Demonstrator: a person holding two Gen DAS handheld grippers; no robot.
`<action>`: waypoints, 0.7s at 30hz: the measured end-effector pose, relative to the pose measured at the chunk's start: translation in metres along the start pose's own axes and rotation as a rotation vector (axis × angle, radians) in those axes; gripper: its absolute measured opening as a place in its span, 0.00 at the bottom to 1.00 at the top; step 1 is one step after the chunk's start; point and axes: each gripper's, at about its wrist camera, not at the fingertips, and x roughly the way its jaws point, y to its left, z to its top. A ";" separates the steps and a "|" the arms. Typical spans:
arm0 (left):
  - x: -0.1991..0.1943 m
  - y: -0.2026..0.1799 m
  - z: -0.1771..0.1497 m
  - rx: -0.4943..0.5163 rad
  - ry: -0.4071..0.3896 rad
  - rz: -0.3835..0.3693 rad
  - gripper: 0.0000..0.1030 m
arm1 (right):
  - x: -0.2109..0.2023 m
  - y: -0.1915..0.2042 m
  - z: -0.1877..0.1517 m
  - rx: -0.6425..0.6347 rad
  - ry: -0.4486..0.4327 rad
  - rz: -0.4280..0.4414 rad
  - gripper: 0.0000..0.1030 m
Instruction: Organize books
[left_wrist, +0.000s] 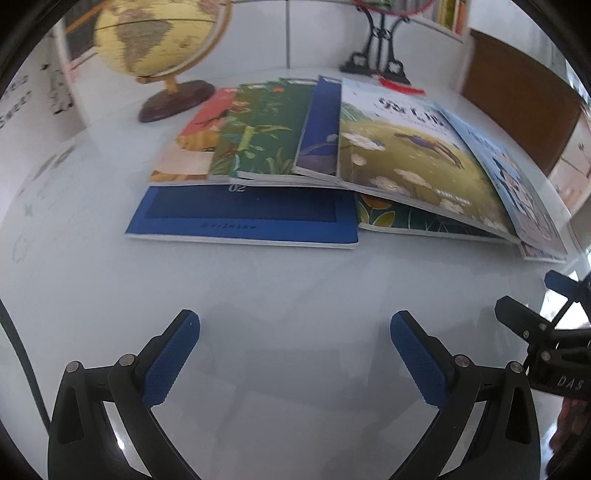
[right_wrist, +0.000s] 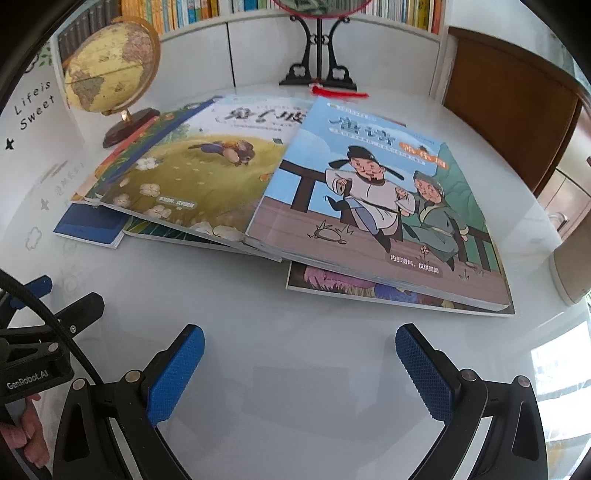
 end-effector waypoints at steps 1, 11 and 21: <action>0.000 -0.001 0.002 0.017 0.007 0.015 0.99 | 0.001 0.000 0.004 0.004 0.034 -0.002 1.00; -0.036 -0.025 0.037 0.079 -0.142 0.036 0.99 | -0.010 -0.010 0.022 0.058 0.072 0.066 1.00; -0.036 -0.093 0.072 0.156 -0.180 0.042 0.99 | -0.025 -0.080 0.050 0.202 0.042 0.240 1.00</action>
